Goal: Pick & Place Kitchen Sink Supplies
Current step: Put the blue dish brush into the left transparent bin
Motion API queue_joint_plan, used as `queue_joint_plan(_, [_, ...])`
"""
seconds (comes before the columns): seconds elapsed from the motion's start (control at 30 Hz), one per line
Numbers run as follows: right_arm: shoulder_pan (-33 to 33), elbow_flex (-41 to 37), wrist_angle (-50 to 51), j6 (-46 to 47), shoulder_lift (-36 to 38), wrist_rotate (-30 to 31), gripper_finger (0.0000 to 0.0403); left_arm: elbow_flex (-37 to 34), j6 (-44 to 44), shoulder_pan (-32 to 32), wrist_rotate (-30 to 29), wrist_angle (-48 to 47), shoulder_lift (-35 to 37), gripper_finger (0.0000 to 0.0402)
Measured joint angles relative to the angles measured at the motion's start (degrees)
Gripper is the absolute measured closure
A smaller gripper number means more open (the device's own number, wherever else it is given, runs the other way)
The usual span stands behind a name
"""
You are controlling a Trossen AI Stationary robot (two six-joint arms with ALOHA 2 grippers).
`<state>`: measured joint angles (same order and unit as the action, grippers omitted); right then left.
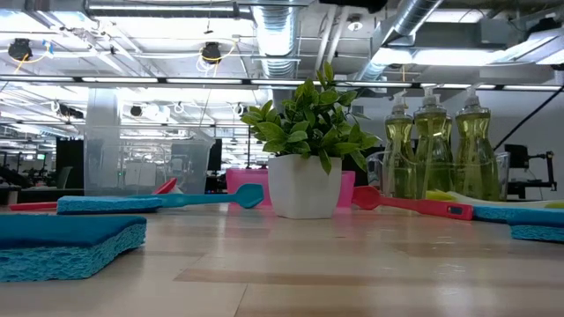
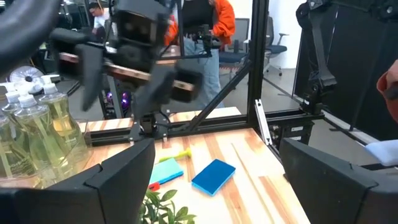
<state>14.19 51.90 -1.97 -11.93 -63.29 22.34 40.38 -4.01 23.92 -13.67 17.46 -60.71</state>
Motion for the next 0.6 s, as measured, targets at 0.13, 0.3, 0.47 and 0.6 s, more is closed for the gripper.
queue_joint_plan(0.13, [-4.01, 0.00, -2.47, 4.98, -0.73, -6.03, 0.0173, 0.00, 0.02, 0.00, 0.02, -3.87, 0.48, 0.0056])
queue_joint_plan(0.3, [-1.66, 0.00, -3.61, 7.54, -0.76, -7.30, 0.0173, -0.04, 1.30, -0.02, -0.40, -18.19, 5.33, 0.0056])
queue_joint_plan(0.47, [1.97, 0.00, -1.07, 7.45, 0.80, 1.45, 0.0173, -0.04, 9.80, -0.02, -0.73, -31.28, 13.91, 0.0056])
queue_joint_plan(0.6, [3.13, 0.00, 3.59, 8.57, 2.99, 6.72, 0.0173, -1.72, 11.96, -0.02, -0.73, -34.82, 19.73, 0.0056])
